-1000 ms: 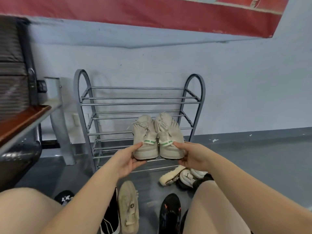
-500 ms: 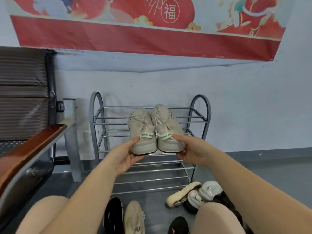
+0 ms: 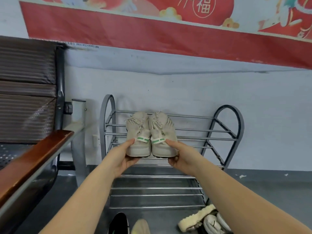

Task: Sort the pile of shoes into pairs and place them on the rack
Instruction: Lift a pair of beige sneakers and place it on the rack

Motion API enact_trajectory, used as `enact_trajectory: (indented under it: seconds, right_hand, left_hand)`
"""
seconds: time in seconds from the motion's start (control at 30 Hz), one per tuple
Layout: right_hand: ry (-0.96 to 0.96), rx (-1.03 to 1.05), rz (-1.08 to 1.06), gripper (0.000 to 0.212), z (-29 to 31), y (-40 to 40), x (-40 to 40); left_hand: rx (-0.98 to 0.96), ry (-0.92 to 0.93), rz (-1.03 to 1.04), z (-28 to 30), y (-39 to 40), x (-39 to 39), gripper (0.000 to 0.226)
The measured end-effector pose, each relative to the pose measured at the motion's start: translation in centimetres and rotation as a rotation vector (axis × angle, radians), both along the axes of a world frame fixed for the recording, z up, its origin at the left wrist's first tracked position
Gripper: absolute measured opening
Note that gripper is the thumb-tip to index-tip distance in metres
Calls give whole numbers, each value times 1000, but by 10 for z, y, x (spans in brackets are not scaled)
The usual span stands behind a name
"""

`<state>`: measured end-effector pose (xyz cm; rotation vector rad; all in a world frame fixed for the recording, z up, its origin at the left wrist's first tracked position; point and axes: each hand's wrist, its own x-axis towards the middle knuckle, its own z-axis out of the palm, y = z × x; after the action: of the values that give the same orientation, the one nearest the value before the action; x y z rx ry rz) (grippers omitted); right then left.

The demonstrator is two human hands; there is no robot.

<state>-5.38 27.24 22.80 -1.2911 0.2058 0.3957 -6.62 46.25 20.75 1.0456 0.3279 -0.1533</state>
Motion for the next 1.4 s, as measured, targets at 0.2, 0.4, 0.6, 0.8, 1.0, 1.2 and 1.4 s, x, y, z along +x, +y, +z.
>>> enact_trajectory:
  seconds: [0.2, 0.4, 0.6, 0.8, 1.0, 1.2, 1.4]
  right_hand:
    - [0, 11, 22, 33, 1, 29, 58]
    - [-31, -33, -13, 9, 6, 52, 97]
    - [-51, -217, -42, 15, -2, 58, 118]
    - [-104, -467, 8, 27, 1, 59, 126]
    - [-208, -834, 81, 51, 4, 53, 120]
    - [-446, -1118, -18, 68, -12, 43, 117]
    - [-555, -1080, -14, 68, -25, 36, 91]
  left_hand:
    - [114, -43, 103, -3, 21, 51, 17]
    - [294, -85, 181, -4, 32, 87, 26]
    - [650, -145, 181, -6, 47, 104, 33]
    - [810, -156, 179, -7, 55, 110, 42]
    - [811, -158, 196, -8, 52, 103, 46]
    - [808, -201, 193, -21, 51, 99, 63]
    - [968, -239, 164, -32, 43, 85, 81]
